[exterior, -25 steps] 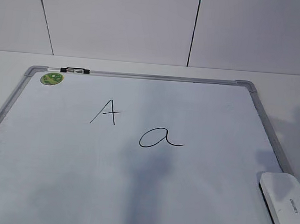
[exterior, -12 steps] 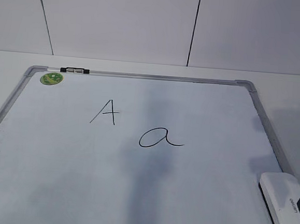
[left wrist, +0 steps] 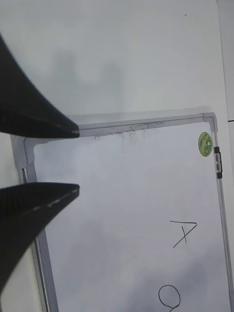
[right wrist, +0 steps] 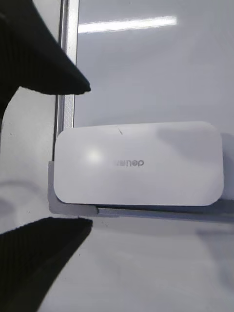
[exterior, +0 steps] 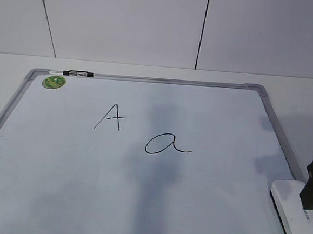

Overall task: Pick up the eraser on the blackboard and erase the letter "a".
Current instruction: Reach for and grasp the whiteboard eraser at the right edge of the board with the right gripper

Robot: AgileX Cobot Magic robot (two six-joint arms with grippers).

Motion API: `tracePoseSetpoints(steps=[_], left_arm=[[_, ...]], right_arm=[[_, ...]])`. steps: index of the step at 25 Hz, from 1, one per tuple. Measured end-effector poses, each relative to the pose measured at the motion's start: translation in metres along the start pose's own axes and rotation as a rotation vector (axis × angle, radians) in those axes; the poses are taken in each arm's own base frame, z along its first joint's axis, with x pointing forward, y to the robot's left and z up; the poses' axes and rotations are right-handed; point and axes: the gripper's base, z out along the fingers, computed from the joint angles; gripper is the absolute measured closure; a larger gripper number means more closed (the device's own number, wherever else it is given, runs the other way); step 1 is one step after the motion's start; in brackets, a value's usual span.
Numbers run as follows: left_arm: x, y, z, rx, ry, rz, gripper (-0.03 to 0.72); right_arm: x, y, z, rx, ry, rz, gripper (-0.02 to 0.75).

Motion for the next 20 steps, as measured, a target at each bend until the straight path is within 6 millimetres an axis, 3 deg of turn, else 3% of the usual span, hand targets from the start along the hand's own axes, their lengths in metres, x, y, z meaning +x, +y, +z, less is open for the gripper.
tracePoseSetpoints(steps=[6,20], left_arm=[[0.000,0.000,0.000,0.000,0.000,0.000,0.454],[0.000,0.000,0.000,0.000,0.000,0.000,0.454]], right_arm=[[-0.003,0.000,0.003,0.003,-0.011,-0.001,0.072],[-0.014,0.002,0.036,0.030,0.117,-0.015,0.070]])
